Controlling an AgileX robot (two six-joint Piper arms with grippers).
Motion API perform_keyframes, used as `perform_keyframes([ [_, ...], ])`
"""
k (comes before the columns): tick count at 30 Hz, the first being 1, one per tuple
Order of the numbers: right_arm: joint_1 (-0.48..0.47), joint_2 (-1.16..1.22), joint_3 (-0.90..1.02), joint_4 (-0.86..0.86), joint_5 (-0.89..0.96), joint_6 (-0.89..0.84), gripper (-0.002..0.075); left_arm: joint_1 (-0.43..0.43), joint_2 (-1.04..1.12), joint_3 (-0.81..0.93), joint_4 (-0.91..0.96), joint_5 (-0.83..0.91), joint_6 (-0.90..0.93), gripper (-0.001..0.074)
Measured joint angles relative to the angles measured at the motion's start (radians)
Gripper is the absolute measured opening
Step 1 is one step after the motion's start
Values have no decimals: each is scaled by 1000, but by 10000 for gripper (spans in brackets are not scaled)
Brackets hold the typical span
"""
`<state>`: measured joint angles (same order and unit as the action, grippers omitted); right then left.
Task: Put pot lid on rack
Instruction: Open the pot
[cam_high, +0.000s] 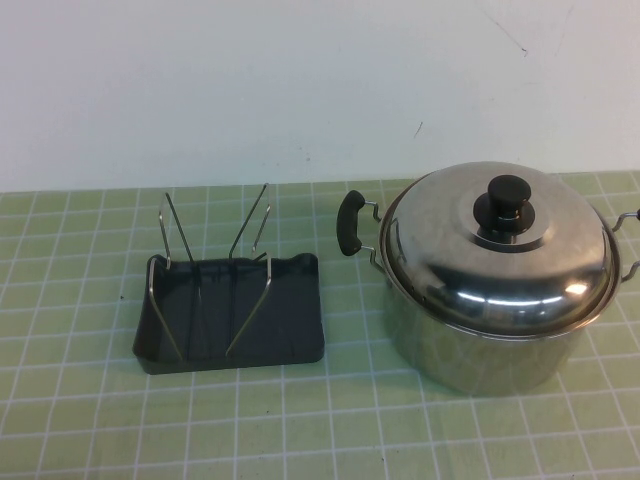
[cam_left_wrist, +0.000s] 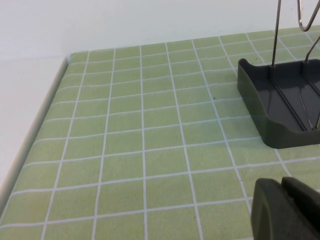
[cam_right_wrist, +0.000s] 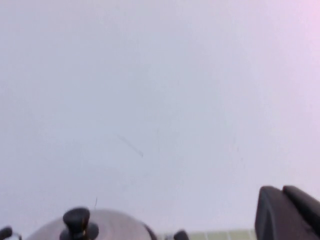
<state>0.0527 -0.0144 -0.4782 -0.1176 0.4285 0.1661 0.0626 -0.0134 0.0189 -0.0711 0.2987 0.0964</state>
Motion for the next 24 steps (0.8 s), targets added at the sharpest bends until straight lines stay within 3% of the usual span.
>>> perform_keyframes([
  [10,0,-2,76,22,-119,-25,-1,0,0,0,0,0,0,-2],
  [18,0,186,36,431,-173,-566,-1,0,0,0,0,0,0,-2],
  [24,44,413,-13,364,-251,-509,25,0,0,0,0,0,0,-2],
])
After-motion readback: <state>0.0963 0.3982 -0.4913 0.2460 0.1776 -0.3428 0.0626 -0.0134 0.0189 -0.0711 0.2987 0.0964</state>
